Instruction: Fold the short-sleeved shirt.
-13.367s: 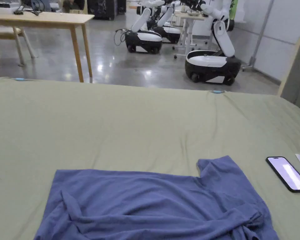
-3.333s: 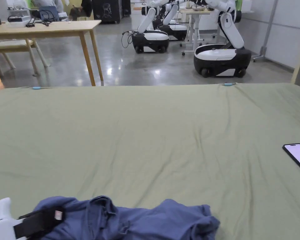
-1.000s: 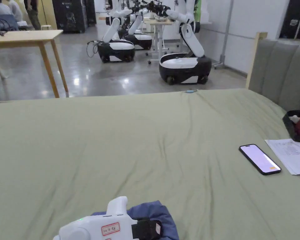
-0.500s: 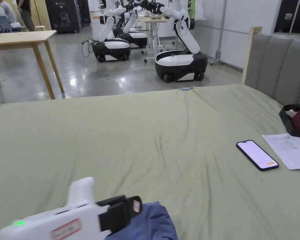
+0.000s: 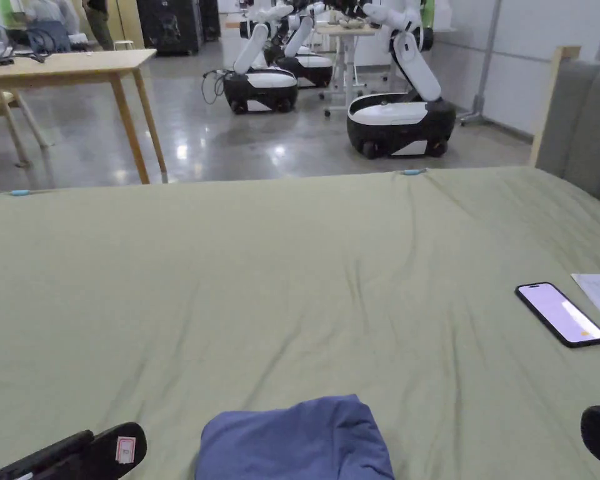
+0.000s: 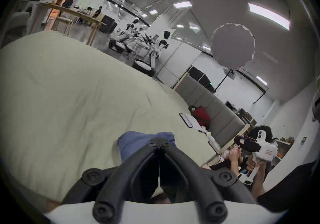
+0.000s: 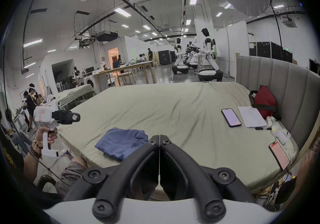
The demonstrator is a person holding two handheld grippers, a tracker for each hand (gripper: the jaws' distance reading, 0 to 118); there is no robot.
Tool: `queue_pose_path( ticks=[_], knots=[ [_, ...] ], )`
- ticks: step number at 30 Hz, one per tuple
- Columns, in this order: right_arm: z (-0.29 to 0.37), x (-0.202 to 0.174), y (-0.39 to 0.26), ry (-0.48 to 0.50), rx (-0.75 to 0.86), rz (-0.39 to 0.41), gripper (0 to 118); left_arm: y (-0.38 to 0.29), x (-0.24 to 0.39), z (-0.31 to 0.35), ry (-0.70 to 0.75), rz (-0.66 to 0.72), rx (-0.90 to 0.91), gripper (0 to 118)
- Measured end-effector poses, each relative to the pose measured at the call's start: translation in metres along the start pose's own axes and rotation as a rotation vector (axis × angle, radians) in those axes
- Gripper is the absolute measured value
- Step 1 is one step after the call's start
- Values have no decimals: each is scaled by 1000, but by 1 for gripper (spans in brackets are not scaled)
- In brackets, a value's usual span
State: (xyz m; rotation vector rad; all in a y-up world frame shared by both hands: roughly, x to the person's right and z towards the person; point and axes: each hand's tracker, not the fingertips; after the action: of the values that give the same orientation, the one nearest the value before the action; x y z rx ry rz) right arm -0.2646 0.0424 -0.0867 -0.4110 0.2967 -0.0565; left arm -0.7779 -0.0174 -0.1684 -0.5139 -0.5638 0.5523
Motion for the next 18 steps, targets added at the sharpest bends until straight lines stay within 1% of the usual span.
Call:
queue_pose_path(
  ticks=[3,5,7,9,11,15,17,18],
  knots=[
    [-8,-6,2,50,-4,6,1,-5,3,-13,-17,10,-15,0],
    [-31,-11,0,98,-34,-42,1,-10,3,-20,-37,18,-31,0],
    [-69,-17,-7,205,-80,-101,1,-15,3,-22,-40,23,-39,0],
    [-110,-23,-16,281,-128,-131,1,-19,5,-21,-30,29,-42,0],
    [-151,-28,-25,315,-191,-160,1,-24,3,-12,-29,38,-38,0],
    [-217,-30,-51,376,-302,-259,1,-32,-2,5,-17,67,-27,0],
    [-239,-31,-65,374,-365,-247,1,-36,-6,12,-2,83,-21,0],
    [-247,-32,-72,351,-398,-228,1,-38,-9,16,4,95,-21,0]
  ],
)
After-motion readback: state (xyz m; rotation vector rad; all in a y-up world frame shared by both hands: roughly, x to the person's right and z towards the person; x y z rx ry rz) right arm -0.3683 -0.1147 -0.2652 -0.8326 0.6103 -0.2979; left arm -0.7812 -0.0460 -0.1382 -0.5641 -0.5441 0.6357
